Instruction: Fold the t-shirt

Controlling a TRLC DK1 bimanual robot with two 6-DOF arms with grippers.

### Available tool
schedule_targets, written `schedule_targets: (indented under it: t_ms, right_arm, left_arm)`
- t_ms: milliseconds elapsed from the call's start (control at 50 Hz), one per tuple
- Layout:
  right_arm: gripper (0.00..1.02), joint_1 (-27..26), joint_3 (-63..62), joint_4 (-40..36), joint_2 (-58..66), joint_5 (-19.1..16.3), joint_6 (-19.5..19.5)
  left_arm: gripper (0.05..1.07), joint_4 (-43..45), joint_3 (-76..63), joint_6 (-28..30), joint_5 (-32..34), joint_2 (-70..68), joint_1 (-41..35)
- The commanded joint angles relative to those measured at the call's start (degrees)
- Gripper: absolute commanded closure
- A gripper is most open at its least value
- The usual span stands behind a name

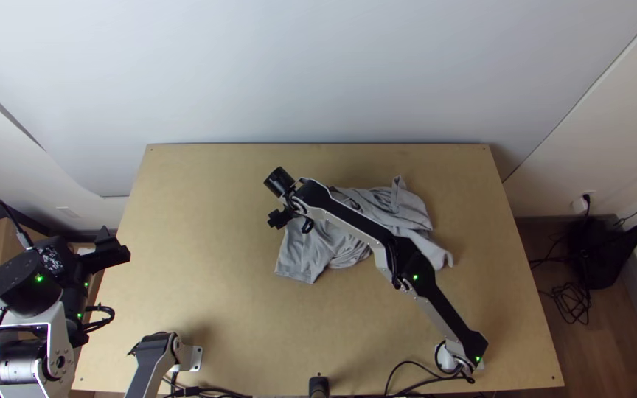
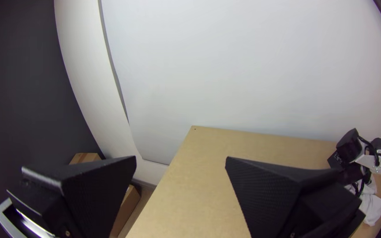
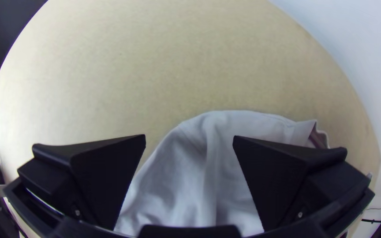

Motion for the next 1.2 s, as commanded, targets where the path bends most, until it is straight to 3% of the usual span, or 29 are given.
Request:
schedule_targets:
  t_ms: [0,260,280,380,440,540,680,920,1180]
  right_arm:
    - [0.16,0.3,1.7,0.6,2.9,0.8,1.3]
    - [0.19,0.1,1.7,0.6,4.6,0.9,-0.7]
    - [0.26,0.1,1.7,0.6,4.6,0.9,-1.1]
    - [1.01,0.3,1.8,2.0,4.6,3.2,-4.9]
    - [1.00,0.5,1.7,2.3,4.5,5.1,-6.3]
    - [1.00,0.5,1.7,3.4,1.8,5.4,-7.2]
    - [1.00,-0.3,1.7,11.9,-5.1,5.8,-6.8]
    - [1.00,-3.8,1.4,27.7,-15.9,5.7,-4.9]
    - [1.00,-8.2,0.8,30.6,-25.9,5.8,-4.0]
  left_arm:
    - [0.10,-0.2,-0.8,-0.8,0.5,-0.7,0.3]
    - [0.10,-0.2,-0.9,-0.6,0.6,-0.7,0.3]
    - [0.10,-0.3,-1.0,-0.5,0.6,-0.7,0.3]
    - [0.10,-1.2,-0.8,-0.5,1.3,-0.7,0.3]
    - [0.10,-2.1,-0.8,-0.4,2.9,-0.7,0.1]
    - [0.10,-4.8,-0.8,-0.9,6.0,-1.2,-0.3]
    - [0.10,-6.5,-3.5,-0.3,9.8,-1.1,-1.9]
    - [0.11,-6.6,-4.7,-0.4,19.8,-2.2,-10.7]
    - [0.11,1.9,-14.5,-2.8,23.6,-3.7,-23.8]
